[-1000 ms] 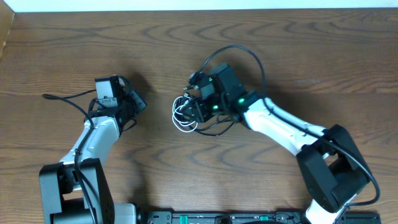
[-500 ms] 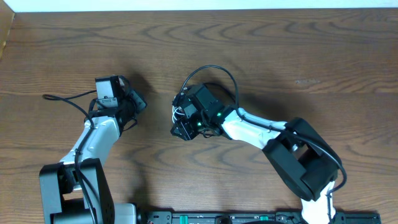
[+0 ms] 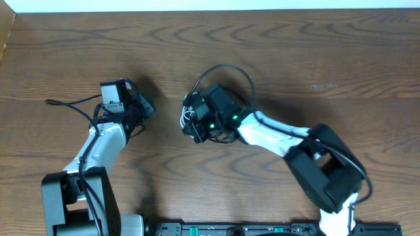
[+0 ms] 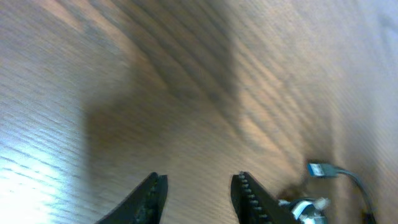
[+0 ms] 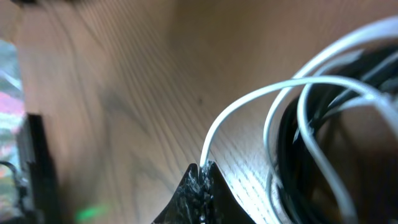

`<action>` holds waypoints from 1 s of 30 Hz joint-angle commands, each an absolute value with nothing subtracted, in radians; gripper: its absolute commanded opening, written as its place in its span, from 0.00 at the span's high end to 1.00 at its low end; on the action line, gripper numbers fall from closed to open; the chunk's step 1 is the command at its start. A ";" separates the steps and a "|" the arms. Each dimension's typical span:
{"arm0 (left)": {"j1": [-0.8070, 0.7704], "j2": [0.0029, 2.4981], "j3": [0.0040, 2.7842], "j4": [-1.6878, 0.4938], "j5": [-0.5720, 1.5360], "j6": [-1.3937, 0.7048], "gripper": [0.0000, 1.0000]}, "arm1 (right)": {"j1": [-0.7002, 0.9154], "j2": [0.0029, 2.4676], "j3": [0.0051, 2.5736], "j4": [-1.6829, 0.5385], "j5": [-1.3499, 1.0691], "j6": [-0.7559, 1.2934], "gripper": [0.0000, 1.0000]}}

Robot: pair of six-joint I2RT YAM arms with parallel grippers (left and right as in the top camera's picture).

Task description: Untangle cables

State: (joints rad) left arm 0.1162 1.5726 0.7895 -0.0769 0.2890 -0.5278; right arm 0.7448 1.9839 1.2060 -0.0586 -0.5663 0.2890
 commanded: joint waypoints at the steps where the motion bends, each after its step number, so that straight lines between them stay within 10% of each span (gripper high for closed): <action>1: 0.117 1.558 0.804 -0.058 0.395 -0.532 0.57 | 0.725 1.858 1.259 -0.030 -0.601 0.273 0.99; 14: 0.117 1.558 0.804 -0.011 0.525 -0.446 0.50 | 0.706 1.757 1.258 -0.046 -0.501 0.224 0.99; 18: 0.117 1.558 0.803 -0.022 0.472 -0.446 0.50 | 0.714 1.765 1.258 -0.131 -0.423 0.223 0.72; 30: 0.099 1.558 0.803 -0.053 0.467 -0.410 0.45 | 0.704 1.887 1.258 -0.258 -0.206 0.294 0.52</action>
